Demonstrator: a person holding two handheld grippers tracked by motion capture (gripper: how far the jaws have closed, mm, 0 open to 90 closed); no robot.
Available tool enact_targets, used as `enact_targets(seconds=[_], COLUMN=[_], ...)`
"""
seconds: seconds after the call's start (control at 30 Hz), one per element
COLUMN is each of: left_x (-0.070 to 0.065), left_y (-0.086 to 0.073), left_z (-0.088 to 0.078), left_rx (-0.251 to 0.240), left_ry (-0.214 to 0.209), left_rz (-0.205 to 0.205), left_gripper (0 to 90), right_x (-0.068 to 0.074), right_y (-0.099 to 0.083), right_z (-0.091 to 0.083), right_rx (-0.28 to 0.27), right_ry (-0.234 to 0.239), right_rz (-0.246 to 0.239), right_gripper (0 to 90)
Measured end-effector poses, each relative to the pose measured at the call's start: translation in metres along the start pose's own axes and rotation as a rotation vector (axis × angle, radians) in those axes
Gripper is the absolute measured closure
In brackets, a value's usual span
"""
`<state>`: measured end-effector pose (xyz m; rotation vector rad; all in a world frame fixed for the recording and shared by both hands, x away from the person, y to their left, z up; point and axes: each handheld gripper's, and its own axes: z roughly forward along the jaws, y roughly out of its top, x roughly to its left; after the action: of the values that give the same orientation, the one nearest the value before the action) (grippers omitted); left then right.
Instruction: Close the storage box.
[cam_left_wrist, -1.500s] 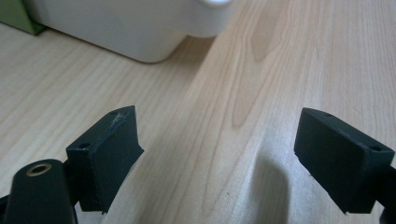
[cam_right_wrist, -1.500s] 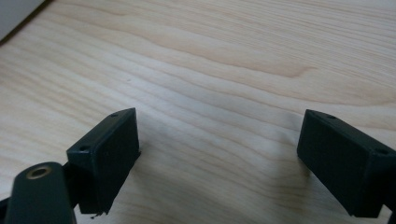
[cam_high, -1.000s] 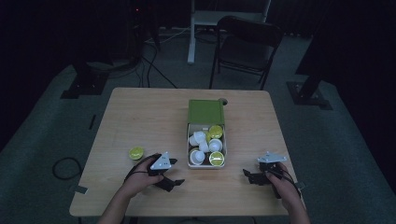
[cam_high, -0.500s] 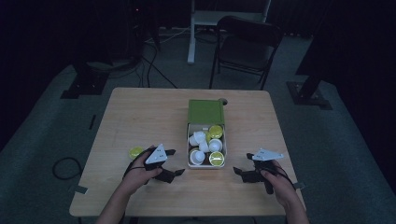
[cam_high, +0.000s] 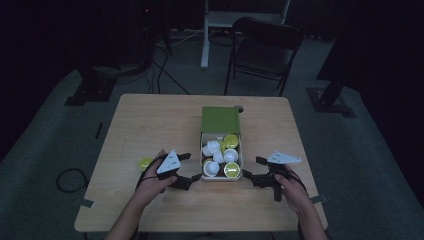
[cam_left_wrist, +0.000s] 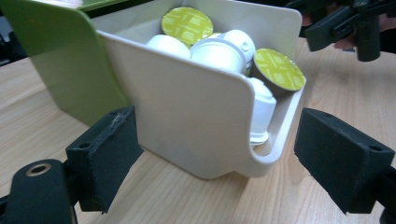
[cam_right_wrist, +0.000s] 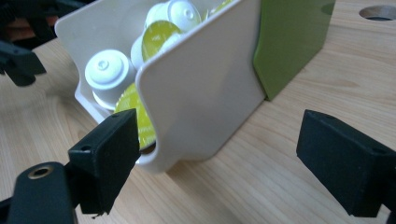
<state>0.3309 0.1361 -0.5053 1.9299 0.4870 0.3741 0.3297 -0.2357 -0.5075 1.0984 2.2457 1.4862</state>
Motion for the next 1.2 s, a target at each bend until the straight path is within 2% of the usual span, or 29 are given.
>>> enact_targets(seconds=[0.27, 0.5, 0.73, 0.83, 1.03, 1.1, 1.2], left_x=[0.002, 0.006, 0.012, 0.014, 0.016, 0.017, 0.018], left_y=[0.003, 0.003, 0.003, 0.004, 0.006, 0.007, 0.007], left_z=[0.007, 0.010, 0.011, 0.011, 0.015, 0.016, 0.017], left_rx=[0.001, 0.013, 0.009, 0.006, 0.012, 0.016, 0.017], left_ry=[0.008, 0.034, 0.053, 0.045, 0.037, 0.041, 0.034], left_rz=[-0.001, 0.018, 0.005, -0.006, 0.001, 0.007, 0.004], left_gripper=[14.2, 14.3, 14.3, 14.2, 14.1, 11.6, 10.9], right_x=[-0.001, -0.005, -0.007, -0.008, -0.009, -0.009, -0.009], right_y=[0.005, 0.007, 0.007, 0.007, 0.008, 0.009, 0.009], right_z=[0.008, 0.012, 0.013, 0.014, 0.014, 0.014, 0.015], right_rx=[-0.002, -0.003, 0.003, 0.007, 0.010, 0.011, 0.015], right_ry=[0.007, 0.026, 0.038, 0.045, 0.044, 0.039, 0.039], right_rz=[-0.036, -0.013, -0.013, 0.007, -0.010, -0.013, 0.005], right_gripper=[13.5, 12.7, 12.6, 11.9, 11.9, 11.9, 11.9])
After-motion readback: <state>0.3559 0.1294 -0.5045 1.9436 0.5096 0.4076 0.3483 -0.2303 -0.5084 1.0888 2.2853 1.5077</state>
